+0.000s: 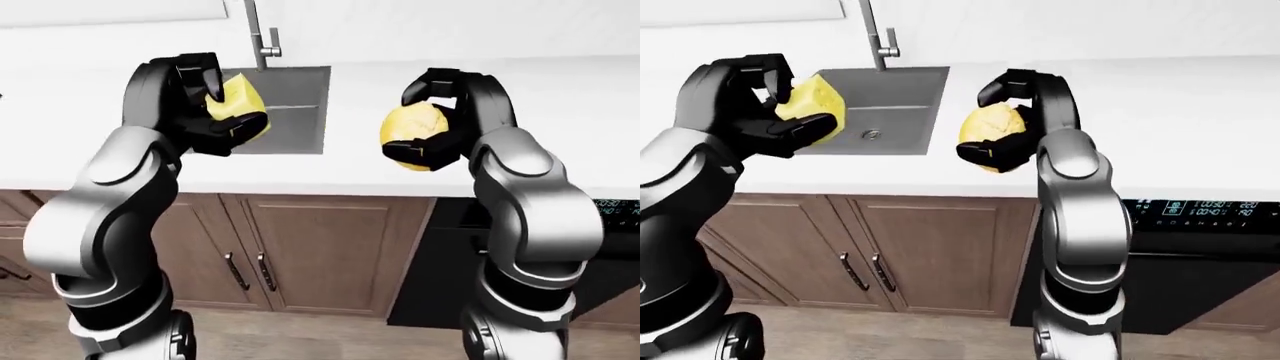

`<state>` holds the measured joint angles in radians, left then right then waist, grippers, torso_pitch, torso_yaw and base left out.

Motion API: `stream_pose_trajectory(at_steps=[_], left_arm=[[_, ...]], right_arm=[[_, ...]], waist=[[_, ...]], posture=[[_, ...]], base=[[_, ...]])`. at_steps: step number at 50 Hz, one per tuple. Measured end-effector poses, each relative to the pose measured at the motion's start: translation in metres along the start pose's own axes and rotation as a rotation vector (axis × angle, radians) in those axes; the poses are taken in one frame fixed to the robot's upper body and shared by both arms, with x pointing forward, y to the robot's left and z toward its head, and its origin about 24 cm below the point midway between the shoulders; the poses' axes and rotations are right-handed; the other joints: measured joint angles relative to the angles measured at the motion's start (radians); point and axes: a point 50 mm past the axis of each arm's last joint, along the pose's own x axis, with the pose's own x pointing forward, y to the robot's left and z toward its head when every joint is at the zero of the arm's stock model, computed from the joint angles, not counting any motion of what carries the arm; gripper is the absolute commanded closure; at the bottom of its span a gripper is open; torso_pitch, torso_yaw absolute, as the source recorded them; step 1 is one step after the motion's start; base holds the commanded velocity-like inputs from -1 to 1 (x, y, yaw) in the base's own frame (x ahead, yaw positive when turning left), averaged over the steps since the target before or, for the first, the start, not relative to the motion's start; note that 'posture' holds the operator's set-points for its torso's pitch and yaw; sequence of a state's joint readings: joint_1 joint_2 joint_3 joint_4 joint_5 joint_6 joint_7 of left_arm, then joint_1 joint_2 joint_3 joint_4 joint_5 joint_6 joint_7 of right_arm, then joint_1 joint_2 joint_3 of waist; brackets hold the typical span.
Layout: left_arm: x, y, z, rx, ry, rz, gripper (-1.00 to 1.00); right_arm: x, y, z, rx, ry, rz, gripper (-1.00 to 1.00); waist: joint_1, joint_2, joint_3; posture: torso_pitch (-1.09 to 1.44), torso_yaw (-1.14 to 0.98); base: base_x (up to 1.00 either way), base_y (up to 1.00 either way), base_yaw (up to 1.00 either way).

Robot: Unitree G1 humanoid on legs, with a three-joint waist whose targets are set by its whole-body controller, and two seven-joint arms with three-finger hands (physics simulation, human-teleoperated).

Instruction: Place the bread and cheese on the cutting board.

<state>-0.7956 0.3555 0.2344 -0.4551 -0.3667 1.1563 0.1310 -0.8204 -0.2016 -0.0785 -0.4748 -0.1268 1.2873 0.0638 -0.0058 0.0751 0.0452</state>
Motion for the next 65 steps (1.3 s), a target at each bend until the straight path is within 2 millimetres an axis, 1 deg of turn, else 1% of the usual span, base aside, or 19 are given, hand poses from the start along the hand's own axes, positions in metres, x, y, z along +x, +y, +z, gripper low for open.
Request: stream_pose_trajectory(at_steps=[2,11,13,15,17,20,22,24,27,38,39,40,42,44,48,50,54,64,65], left_arm=[[0.001,0.002,-0.004,0.002,0.026,0.017,0.98],[0.000,-0.002,0.004,0.005,-0.012,-0.005,0.98],[0.000,-0.006,0.002,0.002,-0.007,-0.020,0.98],[0.001,-0.010,-0.003,0.006,0.023,-0.045,0.98],[0.002,-0.010,-0.004,0.007,0.033,-0.052,0.98],[0.000,-0.009,0.003,0.004,0.002,-0.043,0.98],[0.000,-0.008,0.006,0.004,-0.018,-0.039,0.98],[-0.001,-0.006,0.008,0.005,-0.028,-0.029,0.98],[0.000,0.001,-0.001,0.000,0.012,0.009,0.98],[0.000,-0.003,0.004,0.004,-0.014,-0.011,0.98],[0.000,-0.005,0.002,0.001,-0.011,-0.018,0.98],[0.000,-0.007,0.000,0.002,0.000,-0.028,0.98],[0.002,-0.011,-0.004,0.005,0.027,-0.049,0.98],[0.002,-0.011,-0.002,0.005,0.027,-0.052,0.98],[0.000,-0.008,0.008,0.004,-0.023,-0.041,0.98],[-0.001,-0.007,0.010,0.004,-0.036,-0.036,0.98],[0.000,0.001,0.001,0.000,0.012,0.012,0.98],[0.000,-0.004,0.005,0.005,-0.010,-0.012,0.98],[0.001,-0.006,0.005,0.002,-0.012,-0.017,0.98]], right_arm=[[0.001,0.003,-0.003,-0.002,0.021,0.020,1.00],[-0.001,-0.004,0.008,0.002,-0.033,-0.014,1.00],[-0.001,-0.007,0.005,0.003,-0.021,-0.025,1.00],[0.001,-0.009,-0.001,0.005,0.015,-0.038,1.00],[0.002,-0.010,0.001,0.004,0.023,-0.041,1.00],[-0.001,-0.010,0.008,0.002,-0.017,-0.040,1.00],[-0.002,-0.010,0.010,0.003,-0.029,-0.040,1.00],[-0.002,-0.008,0.010,0.006,-0.031,-0.033,1.00],[-0.001,0.001,0.000,-0.001,0.008,0.013,1.00],[-0.002,-0.006,0.006,0.001,-0.029,-0.019,1.00],[-0.003,-0.008,0.005,0.000,-0.024,-0.025,1.00],[-0.002,-0.009,0.002,0.000,-0.008,-0.032,1.00],[0.000,-0.011,-0.002,0.000,0.028,-0.041,1.00],[0.000,-0.011,0.002,-0.001,0.022,-0.043,1.00],[-0.003,-0.011,0.013,-0.003,-0.034,-0.043,1.00],[-0.003,-0.010,0.014,-0.003,-0.039,-0.041,1.00],[-0.001,0.000,0.003,-0.007,0.008,0.013,1.00],[-0.003,-0.007,0.009,0.001,-0.032,-0.019,1.00],[-0.003,-0.009,0.008,0.000,-0.029,-0.024,1.00]], waist=[[0.001,-0.012,0.002],[-0.002,-0.119,-0.006],[-0.016,-0.103,0.000],[-0.013,-0.115,-0.009],[-0.008,-0.112,-0.017],[-0.006,-0.073,-0.009],[-0.011,-0.037,-0.005],[-0.005,0.002,-0.014],[0.007,-0.008,0.001],[-0.004,-0.117,-0.006],[-0.011,-0.102,-0.002],[-0.013,-0.101,-0.001],[-0.010,-0.114,-0.011],[-0.006,-0.109,-0.019],[-0.010,-0.047,-0.007],[-0.008,0.005,-0.015],[0.011,-0.006,-0.004],[0.001,-0.119,-0.005],[-0.006,-0.110,-0.005]], posture=[[0.00,0.00],[0.00,0.00],[0.00,0.00],[0.00,0.00],[0.00,0.00],[0.00,0.00],[0.00,0.00],[0.00,0.00],[0.00,0.00],[0.00,0.00],[0.00,0.00],[0.00,0.00],[0.00,0.00],[0.00,0.00],[0.00,0.00],[0.00,0.00],[0.00,0.00],[0.00,0.00],[0.00,0.00]], base=[[0.04,0.44,0.00],[0.04,0.44,0.00],[0.04,0.43,0.00],[0.04,0.43,0.00],[0.04,0.44,0.00],[0.04,0.44,0.00],[0.04,0.44,0.00],[0.04,0.43,0.00],[0.04,0.44,0.00],[0.04,0.44,0.00],[0.02,0.44,0.00],[0.04,0.43,0.00],[0.03,0.43,0.00],[0.04,0.44,0.00],[0.04,0.43,0.00],[0.04,0.44,0.00],[0.04,0.44,0.00],[0.04,0.44,0.00],[0.03,0.43,0.00]])
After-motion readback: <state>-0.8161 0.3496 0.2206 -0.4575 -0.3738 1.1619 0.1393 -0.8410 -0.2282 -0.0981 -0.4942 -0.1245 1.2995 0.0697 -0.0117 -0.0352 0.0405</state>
